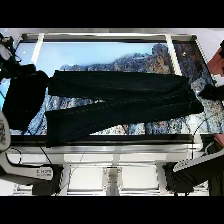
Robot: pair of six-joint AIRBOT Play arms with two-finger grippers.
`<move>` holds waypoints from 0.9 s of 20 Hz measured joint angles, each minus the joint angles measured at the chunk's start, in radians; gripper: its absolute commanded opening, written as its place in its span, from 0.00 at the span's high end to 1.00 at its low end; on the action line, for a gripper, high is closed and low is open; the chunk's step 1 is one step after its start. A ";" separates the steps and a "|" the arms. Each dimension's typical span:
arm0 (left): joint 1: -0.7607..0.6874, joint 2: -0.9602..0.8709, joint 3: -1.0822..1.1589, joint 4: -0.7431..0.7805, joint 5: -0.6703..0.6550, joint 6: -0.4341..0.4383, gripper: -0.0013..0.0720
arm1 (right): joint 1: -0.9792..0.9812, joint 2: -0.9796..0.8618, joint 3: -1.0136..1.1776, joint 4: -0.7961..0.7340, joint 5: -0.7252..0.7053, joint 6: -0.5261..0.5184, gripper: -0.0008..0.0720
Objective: Fold the clothes and pants, and hang the long-sleeved shirts on hangers.
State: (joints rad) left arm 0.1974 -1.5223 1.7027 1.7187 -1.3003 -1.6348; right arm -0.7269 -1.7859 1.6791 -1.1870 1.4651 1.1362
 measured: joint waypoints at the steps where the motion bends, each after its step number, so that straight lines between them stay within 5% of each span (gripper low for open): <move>1: 0.008 0.050 -0.060 0.006 -0.012 0.016 0.64 | -0.031 0.019 -0.050 -0.005 -0.002 -0.019 0.57; 7: 0.094 0.394 -0.535 -0.006 -0.002 0.069 0.55 | -0.152 0.062 -0.217 -0.010 -0.014 -0.077 0.57; 12: 0.180 0.609 -0.846 -0.245 0.017 0.182 0.55 | -0.172 0.093 -0.244 0.035 -0.053 -0.129 0.57; 14: 0.216 0.641 -0.909 -0.306 -0.030 0.200 0.32 | -0.174 0.098 -0.247 0.044 -0.091 -0.143 0.57; 18: 0.310 0.663 -0.968 -0.358 -0.138 0.187 0.30 | -0.177 0.103 -0.250 0.039 -0.178 -0.157 0.57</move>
State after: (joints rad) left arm 0.5076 -0.8597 0.7345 1.3609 -1.4380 -1.4479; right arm -0.9035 -1.6833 1.4292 -1.1484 1.2873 0.9794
